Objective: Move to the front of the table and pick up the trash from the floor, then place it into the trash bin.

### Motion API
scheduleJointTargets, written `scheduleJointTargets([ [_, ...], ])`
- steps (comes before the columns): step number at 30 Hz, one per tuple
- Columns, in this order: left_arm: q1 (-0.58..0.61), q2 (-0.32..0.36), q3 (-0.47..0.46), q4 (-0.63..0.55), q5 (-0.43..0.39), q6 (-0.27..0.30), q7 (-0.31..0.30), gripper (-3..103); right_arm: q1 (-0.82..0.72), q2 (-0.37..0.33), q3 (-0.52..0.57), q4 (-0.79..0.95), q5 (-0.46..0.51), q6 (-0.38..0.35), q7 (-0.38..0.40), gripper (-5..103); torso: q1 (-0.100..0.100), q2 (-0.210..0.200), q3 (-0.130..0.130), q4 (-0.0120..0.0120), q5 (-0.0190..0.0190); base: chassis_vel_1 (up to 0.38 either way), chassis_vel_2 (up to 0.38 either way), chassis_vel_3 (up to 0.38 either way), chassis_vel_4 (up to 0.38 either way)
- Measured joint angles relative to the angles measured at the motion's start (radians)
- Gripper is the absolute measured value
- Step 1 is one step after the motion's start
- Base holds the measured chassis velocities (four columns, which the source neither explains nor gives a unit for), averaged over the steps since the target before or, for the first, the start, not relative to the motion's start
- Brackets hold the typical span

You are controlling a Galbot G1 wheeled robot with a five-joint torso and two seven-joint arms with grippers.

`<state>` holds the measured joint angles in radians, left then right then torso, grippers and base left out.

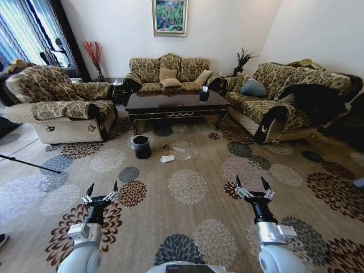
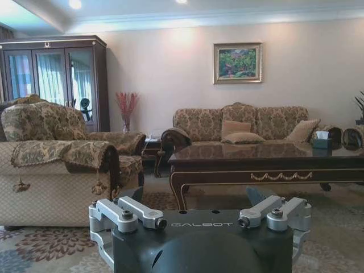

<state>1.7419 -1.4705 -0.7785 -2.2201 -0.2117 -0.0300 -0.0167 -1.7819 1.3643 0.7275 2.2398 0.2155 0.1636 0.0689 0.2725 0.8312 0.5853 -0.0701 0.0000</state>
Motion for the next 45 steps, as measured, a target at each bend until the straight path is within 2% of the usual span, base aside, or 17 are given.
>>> scheduleJointTargets([
  [8, 0.005, 0.002, -0.007, -0.043, 0.003, 0.003, 0.006, 100, -0.002, -0.003, 0.013, 0.025, -0.057, -0.008, -0.014, 100, -0.015, -0.033, -0.019, 0.0, 0.0, 0.0, 0.0, 0.0, 0.0],
  [12, 0.005, -0.001, -0.005, -0.048, 0.012, 0.003, 0.014, 100, -0.013, -0.003, 0.009, 0.041, -0.075, -0.051, -0.015, 100, -0.024, -0.056, -0.032, 0.0, 0.0, 0.0, 0.0, 0.0, 0.0],
  [22, 0.004, -0.001, -0.003, -0.045, 0.013, 0.0, 0.019, 100, -0.018, -0.003, 0.007, 0.064, -0.063, -0.089, -0.001, 100, -0.042, -0.099, -0.057, 0.0, 0.0, 0.0, 0.0, 0.0, 0.0],
  [45, 0.002, -0.003, 0.003, -0.016, 0.012, -0.017, 0.02, 100, -0.02, 0.009, 0.007, 0.049, -0.059, -0.084, 0.001, 100, -0.081, -0.194, -0.113, 0.0, 0.0, 0.0, 0.0, 0.0, 0.0],
])
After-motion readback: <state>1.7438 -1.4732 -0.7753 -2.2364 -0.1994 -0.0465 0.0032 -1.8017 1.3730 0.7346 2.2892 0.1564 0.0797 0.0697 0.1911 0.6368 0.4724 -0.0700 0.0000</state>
